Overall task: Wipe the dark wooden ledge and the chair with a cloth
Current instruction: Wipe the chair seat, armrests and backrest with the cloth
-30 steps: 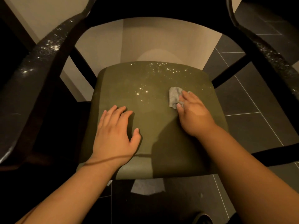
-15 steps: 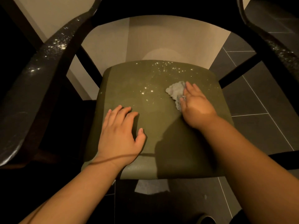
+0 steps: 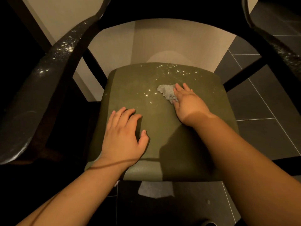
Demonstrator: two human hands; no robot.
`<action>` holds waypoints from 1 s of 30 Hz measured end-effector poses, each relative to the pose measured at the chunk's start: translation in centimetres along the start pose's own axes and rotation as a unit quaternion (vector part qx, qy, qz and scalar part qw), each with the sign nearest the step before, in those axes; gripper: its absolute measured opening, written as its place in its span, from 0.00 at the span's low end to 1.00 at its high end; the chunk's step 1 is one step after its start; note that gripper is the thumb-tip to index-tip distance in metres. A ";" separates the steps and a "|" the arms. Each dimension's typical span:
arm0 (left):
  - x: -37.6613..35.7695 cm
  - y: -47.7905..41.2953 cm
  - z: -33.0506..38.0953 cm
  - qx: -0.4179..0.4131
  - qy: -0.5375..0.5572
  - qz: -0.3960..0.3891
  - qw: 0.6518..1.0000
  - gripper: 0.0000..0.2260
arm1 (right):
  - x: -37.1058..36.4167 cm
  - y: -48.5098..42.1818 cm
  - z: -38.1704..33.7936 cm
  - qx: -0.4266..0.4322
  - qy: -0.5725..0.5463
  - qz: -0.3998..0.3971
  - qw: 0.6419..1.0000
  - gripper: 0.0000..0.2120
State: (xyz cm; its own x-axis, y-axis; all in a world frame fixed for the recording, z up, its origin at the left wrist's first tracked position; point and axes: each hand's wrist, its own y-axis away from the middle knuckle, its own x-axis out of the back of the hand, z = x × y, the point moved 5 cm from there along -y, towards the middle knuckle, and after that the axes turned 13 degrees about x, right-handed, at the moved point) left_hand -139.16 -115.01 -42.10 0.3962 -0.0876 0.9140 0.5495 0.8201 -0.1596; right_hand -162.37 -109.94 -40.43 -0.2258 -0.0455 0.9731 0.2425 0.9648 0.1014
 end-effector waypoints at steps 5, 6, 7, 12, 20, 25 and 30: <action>0.2 0.0 -0.1 0.022 -0.008 0.009 1.000 0.24 | -2.3 4.1 -5.3 0.142 -0.002 -0.032 0.989 0.28; 0.2 0.1 -0.2 0.030 -0.013 0.009 0.999 0.24 | -2.6 4.2 -5.6 0.154 0.016 -0.036 0.987 0.29; 0.3 0.2 -0.2 0.040 -0.021 0.007 0.999 0.24 | -2.4 3.9 -5.5 0.155 0.031 -0.039 0.987 0.29; 0.5 0.3 -0.8 0.111 -0.061 -0.016 0.992 0.30 | 0.0 -1.5 -3.5 0.074 0.060 0.005 0.995 0.29; 0.5 0.5 -3.5 0.172 -0.020 -0.050 0.984 0.35 | -2.0 1.9 -7.9 0.129 -0.014 -0.044 0.991 0.30; 0.5 0.6 -3.0 0.182 -0.011 -0.032 0.983 0.34 | -1.8 -0.8 -7.5 0.165 0.044 -0.014 0.985 0.30; 0.6 0.8 -3.2 0.188 0.009 -0.021 0.982 0.32 | -0.9 -6.4 -5.6 0.094 0.035 0.019 0.995 0.29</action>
State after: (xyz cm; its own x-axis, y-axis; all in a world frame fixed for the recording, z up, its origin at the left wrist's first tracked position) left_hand -136.13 -116.21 -42.82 0.3935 -0.1338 0.9095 0.2577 0.9657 0.0306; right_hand -158.41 -117.56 -40.76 -0.1522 -0.0193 0.9882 0.0669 0.9973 0.0298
